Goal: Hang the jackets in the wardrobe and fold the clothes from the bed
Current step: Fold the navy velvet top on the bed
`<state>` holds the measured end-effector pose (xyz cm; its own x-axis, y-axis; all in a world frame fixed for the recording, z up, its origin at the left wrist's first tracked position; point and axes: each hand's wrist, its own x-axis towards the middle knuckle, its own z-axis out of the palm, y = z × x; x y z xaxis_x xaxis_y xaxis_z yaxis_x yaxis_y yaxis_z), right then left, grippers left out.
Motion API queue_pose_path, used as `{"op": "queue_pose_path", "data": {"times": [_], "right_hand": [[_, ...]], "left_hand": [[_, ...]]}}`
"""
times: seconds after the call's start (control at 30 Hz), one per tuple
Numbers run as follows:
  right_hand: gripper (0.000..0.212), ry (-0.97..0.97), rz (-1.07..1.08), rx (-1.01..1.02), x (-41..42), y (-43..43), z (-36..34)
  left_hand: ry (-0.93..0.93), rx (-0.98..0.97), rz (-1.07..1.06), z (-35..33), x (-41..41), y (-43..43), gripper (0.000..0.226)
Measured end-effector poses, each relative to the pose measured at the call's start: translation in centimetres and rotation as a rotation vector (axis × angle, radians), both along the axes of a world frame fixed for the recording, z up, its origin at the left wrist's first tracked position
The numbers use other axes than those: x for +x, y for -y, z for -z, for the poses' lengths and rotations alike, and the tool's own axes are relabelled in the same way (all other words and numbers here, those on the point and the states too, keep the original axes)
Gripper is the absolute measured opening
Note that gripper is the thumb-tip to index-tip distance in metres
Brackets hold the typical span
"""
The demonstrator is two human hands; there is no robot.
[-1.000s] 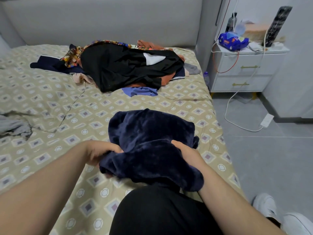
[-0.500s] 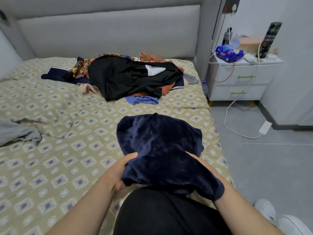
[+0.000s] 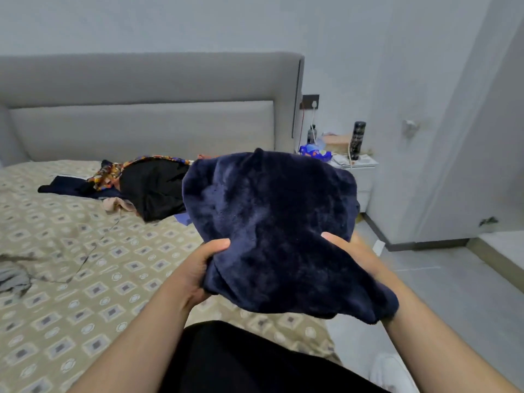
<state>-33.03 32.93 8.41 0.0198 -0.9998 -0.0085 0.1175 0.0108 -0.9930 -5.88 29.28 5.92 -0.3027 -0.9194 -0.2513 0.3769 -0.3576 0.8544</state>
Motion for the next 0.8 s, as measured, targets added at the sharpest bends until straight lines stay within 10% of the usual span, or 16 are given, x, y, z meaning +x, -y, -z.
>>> {"op": "queue_pose_path", "data": {"times": [0.13, 0.3, 0.47, 0.6, 0.8], "right_hand": [[0.121, 0.004, 0.045, -0.16, -2.0, -4.2, -2.8], [0.035, 0.007, 0.103, -0.263, -4.5, -10.5, -6.4], [0.039, 0.046, 0.225, -0.243, -8.9, -15.3, -7.8], [0.044, 0.053, 0.343, -0.232, -13.0, -18.1, -9.1], [0.03, 0.033, 0.425, -0.221, -18.4, -19.5, -10.2]], "left_hand": [[-0.063, -0.093, 0.064, -2.3, -1.7, -2.9, 0.061], [-0.09, -0.241, 0.111, -5.7, -5.3, -7.1, 0.015], [-0.102, -0.297, 0.181, -8.1, -10.7, -9.3, 0.088], [-0.103, -0.288, 0.271, -10.2, -15.8, -10.6, 0.029], [-0.103, -0.25, 0.349, -11.0, -22.4, -9.8, 0.019]]}}
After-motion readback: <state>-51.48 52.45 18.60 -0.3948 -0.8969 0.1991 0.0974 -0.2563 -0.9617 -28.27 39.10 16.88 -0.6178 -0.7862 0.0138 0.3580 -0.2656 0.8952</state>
